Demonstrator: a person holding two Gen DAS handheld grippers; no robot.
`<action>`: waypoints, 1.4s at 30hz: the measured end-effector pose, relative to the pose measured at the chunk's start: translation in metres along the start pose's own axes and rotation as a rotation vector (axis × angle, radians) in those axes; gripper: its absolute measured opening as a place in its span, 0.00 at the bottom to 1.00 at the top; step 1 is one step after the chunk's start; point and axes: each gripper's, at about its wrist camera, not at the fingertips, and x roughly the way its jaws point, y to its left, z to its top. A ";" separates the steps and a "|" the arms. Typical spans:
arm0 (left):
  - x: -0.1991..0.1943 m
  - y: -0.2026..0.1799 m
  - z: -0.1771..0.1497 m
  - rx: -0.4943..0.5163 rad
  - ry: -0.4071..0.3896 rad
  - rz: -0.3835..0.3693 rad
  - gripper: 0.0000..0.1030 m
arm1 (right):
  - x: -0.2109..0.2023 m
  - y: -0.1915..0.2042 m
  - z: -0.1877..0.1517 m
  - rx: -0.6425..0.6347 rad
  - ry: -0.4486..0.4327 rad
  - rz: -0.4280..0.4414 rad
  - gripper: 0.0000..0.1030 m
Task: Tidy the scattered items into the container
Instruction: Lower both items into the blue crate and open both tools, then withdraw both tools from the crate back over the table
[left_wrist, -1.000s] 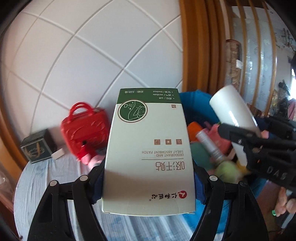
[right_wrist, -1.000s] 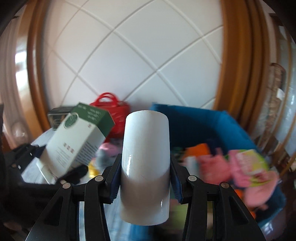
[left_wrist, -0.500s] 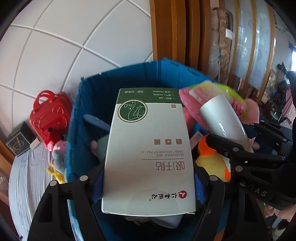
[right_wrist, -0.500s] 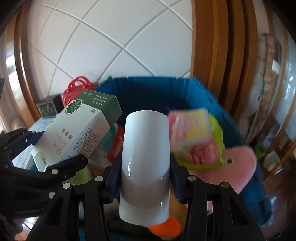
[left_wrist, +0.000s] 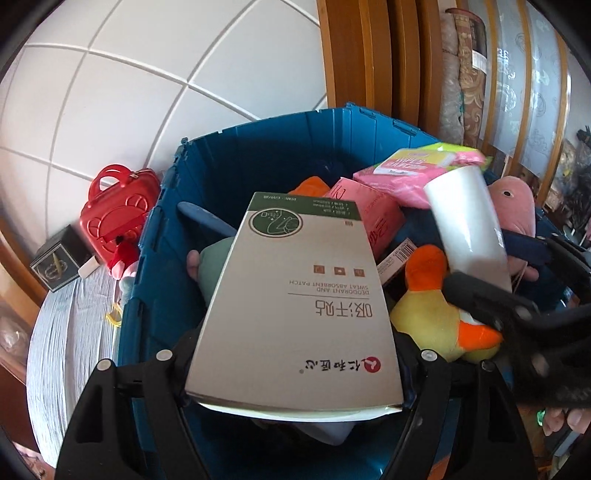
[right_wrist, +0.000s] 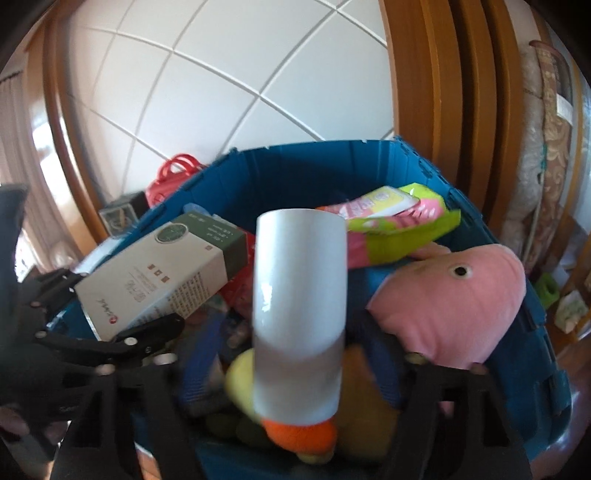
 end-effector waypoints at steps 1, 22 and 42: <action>-0.001 0.000 -0.001 -0.001 -0.005 0.002 0.77 | -0.004 0.002 -0.001 -0.006 -0.012 0.009 0.91; -0.022 -0.007 0.005 -0.018 -0.112 0.040 0.82 | -0.054 -0.020 -0.022 0.076 -0.116 -0.005 1.00; -0.085 0.104 -0.043 -0.177 -0.211 0.109 0.82 | -0.050 0.072 -0.009 -0.015 -0.145 0.036 1.00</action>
